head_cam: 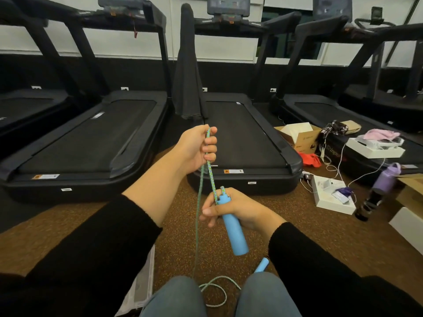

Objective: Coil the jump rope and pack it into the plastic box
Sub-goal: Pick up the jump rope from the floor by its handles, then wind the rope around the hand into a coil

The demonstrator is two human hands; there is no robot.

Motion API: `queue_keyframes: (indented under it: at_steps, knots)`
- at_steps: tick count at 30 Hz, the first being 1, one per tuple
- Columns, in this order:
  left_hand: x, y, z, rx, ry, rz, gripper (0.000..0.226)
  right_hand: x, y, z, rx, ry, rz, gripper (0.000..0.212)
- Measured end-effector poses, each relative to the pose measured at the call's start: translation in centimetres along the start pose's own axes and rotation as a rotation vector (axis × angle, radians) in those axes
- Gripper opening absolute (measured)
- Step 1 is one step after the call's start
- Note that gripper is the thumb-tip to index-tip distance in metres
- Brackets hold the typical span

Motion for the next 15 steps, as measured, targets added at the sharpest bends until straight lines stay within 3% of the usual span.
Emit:
queue_keyframes:
  at_steps: [15]
  knots:
    - [1.9, 0.4, 1.1, -0.104, 0.083, 0.022, 0.038, -2.8, -3.9, -4.2, 0.379, -0.011, -0.346, 0.031]
Point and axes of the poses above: each hand's wrist, its own x-axis towards the middle knuckle, its own y-axis out of the back of the hand, z = x × y, the point moved 8 cm from there along x, towards the middle knuckle, and after that the axes turned 15 degrees about z, right-handed, at the moved point
